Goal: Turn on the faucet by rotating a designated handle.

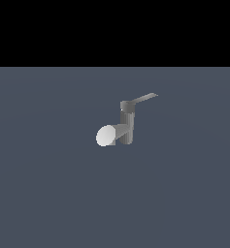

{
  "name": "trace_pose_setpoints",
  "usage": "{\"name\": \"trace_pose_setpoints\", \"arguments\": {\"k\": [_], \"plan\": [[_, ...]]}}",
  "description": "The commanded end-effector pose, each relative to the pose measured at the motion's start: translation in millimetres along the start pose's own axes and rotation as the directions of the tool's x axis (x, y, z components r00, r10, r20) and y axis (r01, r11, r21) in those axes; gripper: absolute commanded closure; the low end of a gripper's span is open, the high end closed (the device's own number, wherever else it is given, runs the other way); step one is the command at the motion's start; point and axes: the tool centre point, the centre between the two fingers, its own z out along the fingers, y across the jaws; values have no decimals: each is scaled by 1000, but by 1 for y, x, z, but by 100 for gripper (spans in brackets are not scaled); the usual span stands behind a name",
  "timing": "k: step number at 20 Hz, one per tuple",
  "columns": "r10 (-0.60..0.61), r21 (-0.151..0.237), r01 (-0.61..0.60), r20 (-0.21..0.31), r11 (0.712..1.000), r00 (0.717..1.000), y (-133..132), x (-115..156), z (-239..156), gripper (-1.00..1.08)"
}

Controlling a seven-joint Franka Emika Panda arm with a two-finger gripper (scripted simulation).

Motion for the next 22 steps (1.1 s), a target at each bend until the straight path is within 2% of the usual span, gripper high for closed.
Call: {"name": "trace_pose_setpoints", "arguments": {"k": [1, 8, 14, 22], "plan": [[0, 0, 0, 0, 1000, 1000, 0, 0, 0, 108], [31, 1, -31, -1, 1000, 1000, -3, 6, 5, 108], [106, 3, -106, -2, 994, 994, -10, 21, 18, 108], [277, 9, -277, -4, 961, 961, -23, 56, 47, 108]]}}
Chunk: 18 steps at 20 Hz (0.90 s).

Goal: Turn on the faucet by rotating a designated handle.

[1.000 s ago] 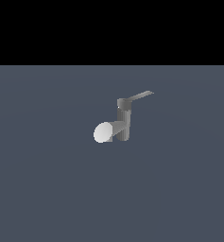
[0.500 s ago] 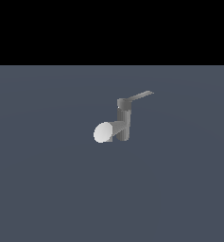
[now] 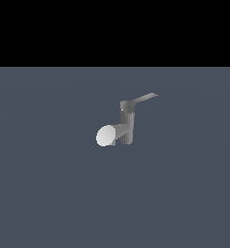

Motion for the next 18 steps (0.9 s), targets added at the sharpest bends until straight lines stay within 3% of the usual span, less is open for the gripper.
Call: {"name": "trace_pose_setpoints", "arguments": {"k": [1, 9, 18], "plan": [[63, 2, -63, -1, 998, 998, -7, 12, 11, 108], [268, 9, -268, -4, 964, 964, -22, 55, 46, 108], [485, 16, -485, -6, 874, 874, -29, 107, 84, 108]]}}
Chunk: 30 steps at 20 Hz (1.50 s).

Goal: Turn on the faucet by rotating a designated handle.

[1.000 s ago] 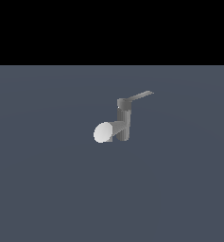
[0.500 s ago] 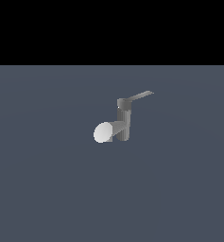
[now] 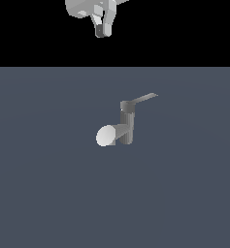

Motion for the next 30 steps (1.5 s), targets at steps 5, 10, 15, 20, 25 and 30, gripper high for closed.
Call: {"name": "trace_pose_setpoints", "arguments": {"k": [5, 10, 15, 20, 25, 30], "plan": [[172, 5, -172, -4, 985, 985, -16, 35, 29, 108], [302, 9, -302, -6, 953, 953, -23, 64, 51, 108], [431, 12, -431, -9, 902, 902, -27, 96, 73, 108], [558, 16, -558, -12, 830, 830, -26, 129, 97, 108], [680, 20, -680, -15, 733, 733, -19, 165, 121, 108], [772, 24, -772, -17, 636, 635, -8, 194, 141, 108]]}}
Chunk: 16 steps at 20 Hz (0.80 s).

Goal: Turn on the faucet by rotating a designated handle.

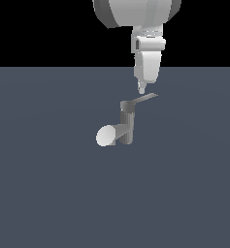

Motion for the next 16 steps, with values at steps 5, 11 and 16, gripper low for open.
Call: {"name": "trace_pose_setpoints", "arguments": {"k": [5, 11, 16], "plan": [[138, 3, -138, -4, 990, 990, -12, 29, 21, 108], [197, 5, -197, -5, 980, 980, -16, 43, 30, 108], [201, 5, -201, -4, 980, 980, -16, 44, 30, 108]]}}
